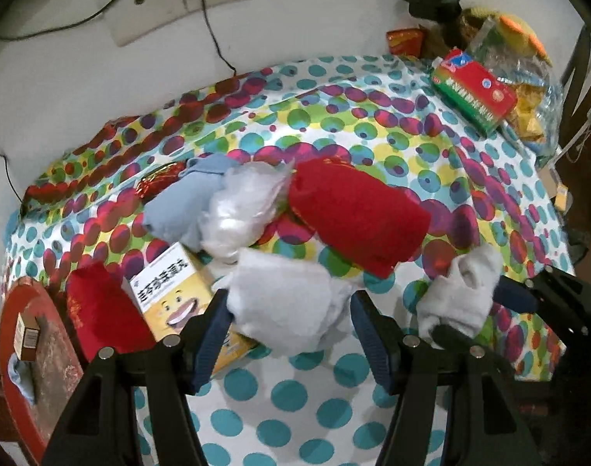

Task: Organize objects
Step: 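Grasp a white sock with the left gripper while the right gripper grasps another white sock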

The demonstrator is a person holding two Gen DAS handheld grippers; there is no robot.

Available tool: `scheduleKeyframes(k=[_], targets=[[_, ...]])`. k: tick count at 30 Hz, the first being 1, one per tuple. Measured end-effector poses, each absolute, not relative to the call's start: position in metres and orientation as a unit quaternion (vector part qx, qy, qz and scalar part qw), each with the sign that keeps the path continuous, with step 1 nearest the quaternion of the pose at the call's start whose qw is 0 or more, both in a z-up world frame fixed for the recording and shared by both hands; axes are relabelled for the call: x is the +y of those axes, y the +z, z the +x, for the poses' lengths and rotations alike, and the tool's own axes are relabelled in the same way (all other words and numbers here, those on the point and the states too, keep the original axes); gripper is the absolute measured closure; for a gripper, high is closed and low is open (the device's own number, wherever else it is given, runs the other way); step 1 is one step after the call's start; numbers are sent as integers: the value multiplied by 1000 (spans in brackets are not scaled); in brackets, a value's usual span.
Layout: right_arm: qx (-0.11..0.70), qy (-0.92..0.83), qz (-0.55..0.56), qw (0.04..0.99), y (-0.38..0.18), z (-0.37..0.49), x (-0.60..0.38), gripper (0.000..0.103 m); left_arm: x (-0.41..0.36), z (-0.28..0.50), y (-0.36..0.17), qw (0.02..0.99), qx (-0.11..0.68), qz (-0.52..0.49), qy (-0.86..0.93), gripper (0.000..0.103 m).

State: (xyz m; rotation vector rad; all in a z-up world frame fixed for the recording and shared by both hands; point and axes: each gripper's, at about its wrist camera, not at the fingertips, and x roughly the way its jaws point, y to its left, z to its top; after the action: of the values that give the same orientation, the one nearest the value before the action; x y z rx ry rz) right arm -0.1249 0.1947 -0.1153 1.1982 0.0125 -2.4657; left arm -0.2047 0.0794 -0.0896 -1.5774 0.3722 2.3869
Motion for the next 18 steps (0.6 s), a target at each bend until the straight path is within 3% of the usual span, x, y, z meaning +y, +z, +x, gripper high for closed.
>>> scheduleKeyframes(k=[5,7,9,11,18], targets=[[-15,-877,434,207,-120,-121,199,62,90,-198,-96,106,154,-526,830,39],[-22,-873,438,213,-122,-121,199,62,89,-196,-97,101,158,-524,830,45],[-20,-873,438,213,-123,-119,198,62,85,-194,-95,98,154,-523,833,59],[-16,-872,440,214,-124,-118,195,62,77,-193,-90,103,131,-528,833,64],[2,-875,434,216,-125,-113,187,62,62,-177,-74,112,99,-531,834,66]])
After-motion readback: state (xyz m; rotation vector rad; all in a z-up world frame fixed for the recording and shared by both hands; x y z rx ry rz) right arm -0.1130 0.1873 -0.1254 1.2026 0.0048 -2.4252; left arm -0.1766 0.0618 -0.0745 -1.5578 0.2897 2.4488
